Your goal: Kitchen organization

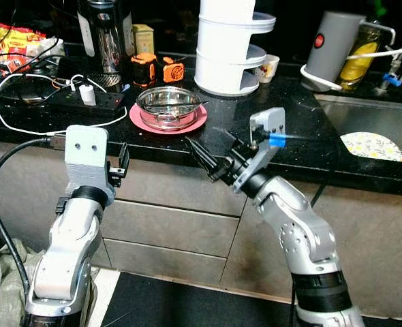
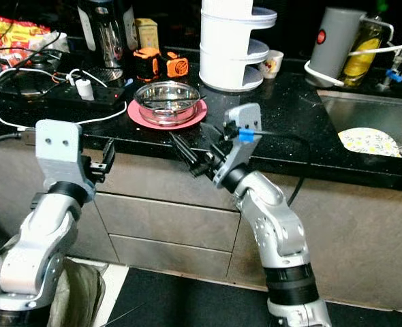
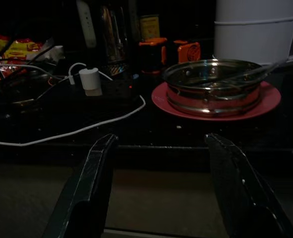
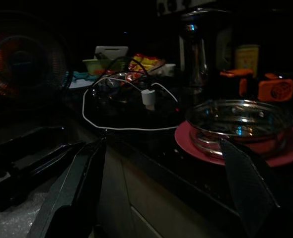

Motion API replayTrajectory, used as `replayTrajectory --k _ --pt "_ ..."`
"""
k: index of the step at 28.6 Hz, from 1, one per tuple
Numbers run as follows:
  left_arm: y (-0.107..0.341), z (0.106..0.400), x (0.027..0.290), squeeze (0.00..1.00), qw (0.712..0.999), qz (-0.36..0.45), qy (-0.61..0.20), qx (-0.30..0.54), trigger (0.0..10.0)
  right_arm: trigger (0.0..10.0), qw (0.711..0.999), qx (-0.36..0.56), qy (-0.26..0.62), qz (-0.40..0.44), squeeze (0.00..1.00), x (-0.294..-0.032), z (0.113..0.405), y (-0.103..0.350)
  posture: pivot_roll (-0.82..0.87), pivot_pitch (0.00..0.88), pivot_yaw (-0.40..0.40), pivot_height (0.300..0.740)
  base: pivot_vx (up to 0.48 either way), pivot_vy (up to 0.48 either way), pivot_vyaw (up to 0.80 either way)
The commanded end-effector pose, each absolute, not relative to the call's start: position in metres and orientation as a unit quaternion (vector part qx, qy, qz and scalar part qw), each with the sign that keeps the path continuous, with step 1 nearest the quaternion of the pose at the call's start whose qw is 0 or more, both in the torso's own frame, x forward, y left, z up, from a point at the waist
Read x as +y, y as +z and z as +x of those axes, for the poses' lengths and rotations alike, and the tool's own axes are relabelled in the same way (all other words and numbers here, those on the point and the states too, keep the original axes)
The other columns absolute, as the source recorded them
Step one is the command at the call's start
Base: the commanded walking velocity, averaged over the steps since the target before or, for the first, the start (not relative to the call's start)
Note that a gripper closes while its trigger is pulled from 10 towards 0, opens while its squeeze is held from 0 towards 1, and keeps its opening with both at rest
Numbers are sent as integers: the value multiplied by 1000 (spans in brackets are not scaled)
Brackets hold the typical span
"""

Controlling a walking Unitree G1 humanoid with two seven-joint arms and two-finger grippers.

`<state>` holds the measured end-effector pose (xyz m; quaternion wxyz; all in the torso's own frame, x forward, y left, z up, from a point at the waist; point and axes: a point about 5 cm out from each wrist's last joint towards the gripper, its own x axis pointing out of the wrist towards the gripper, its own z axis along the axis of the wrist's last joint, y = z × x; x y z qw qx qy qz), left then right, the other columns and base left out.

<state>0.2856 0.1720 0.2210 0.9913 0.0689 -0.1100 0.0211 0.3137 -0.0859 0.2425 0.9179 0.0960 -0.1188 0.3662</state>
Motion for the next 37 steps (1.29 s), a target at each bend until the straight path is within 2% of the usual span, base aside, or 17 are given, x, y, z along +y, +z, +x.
replayTrajectory --k 1,9,14,20,27,30,33,37 --pt "223 286 171 0 991 73 15 -115 10000 10000 916 -130 371 84 0 -86 314 248 17 0 -71 740 307 0 0" --pt "223 286 169 0 990 77 10 -115 10000 10000 899 -155 405 60 0 -79 309 259 22 0 -73 740 324 0 0" --pt "222 285 168 0 990 79 6 -114 10000 10000 895 -162 411 65 0 -78 307 263 25 0 -72 740 326 0 800" --pt "222 285 167 0 990 80 5 -114 10000 10000 894 -168 409 74 0 -78 310 269 30 0 -73 740 329 0 133" --pt "221 284 163 0 991 73 -8 -113 10000 10000 903 -172 391 45 0 -82 318 280 34 0 -78 740 283 0 0" --pt "220 284 160 0 991 71 -16 -112 10000 10000 914 -158 374 -3 0 -85 325 285 35 0 -80 740 264 0 0" --pt "219 284 159 0 991 71 -22 -110 10000 10000 931 -103 342 -73 0 -87 335 284 35 0 -82 740 269 0 0" --pt "219 283 156 0 991 67 -33 -110 10000 10000 932 -62 325 -147 0 -88 341 284 32 0 -84 740 315 0 0"
